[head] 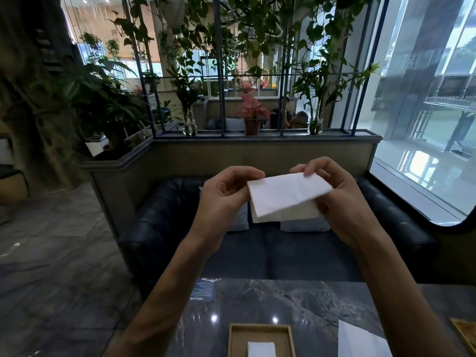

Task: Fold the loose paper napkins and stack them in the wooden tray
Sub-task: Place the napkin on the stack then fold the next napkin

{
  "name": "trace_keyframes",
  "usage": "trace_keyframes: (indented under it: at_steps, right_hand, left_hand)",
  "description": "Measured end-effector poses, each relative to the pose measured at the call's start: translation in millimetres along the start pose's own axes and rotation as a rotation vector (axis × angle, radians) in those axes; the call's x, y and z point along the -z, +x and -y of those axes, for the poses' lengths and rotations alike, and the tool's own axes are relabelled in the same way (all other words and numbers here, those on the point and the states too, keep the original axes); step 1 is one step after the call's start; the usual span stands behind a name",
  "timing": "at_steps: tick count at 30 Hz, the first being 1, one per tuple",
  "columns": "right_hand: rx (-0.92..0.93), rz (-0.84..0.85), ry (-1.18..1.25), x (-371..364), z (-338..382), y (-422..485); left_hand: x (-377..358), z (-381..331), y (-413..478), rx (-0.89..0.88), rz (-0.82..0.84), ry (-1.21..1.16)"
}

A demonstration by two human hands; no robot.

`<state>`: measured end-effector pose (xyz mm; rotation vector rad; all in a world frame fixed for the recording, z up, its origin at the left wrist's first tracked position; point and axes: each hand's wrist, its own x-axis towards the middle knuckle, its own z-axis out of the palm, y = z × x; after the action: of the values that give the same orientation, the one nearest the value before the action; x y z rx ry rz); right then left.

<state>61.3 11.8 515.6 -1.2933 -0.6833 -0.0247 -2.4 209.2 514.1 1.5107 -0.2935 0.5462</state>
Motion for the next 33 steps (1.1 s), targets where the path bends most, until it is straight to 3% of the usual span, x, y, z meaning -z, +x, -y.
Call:
trace_keyframes:
  at_steps: [5,13,24,29,33]
  right_hand:
    - [0.089,0.041,-0.067,5.2,2.3,-1.0]
    - [0.104,0.119,-0.229,10.1,7.4,-4.3]
    - [0.233,0.018,-0.276,12.1,-0.8,-2.6]
    - [0.299,0.01,-0.339,17.4,-6.1,2.8]
    - [0.302,0.066,-0.451,20.6,-7.3,6.6]
  left_hand:
    - [-0.5,-1.1,1.3,0.11,-0.021,-0.112]
    - [0.2,-1.1,2.0,0.088,-0.019,-0.098]
    - [2.5,3.5,4.1,0.058,-0.067,-0.09]
    - [3.6,7.4,6.9,0.303,-0.047,-0.277]
    - [3.3,15.8,0.7,0.322,0.076,-0.098]
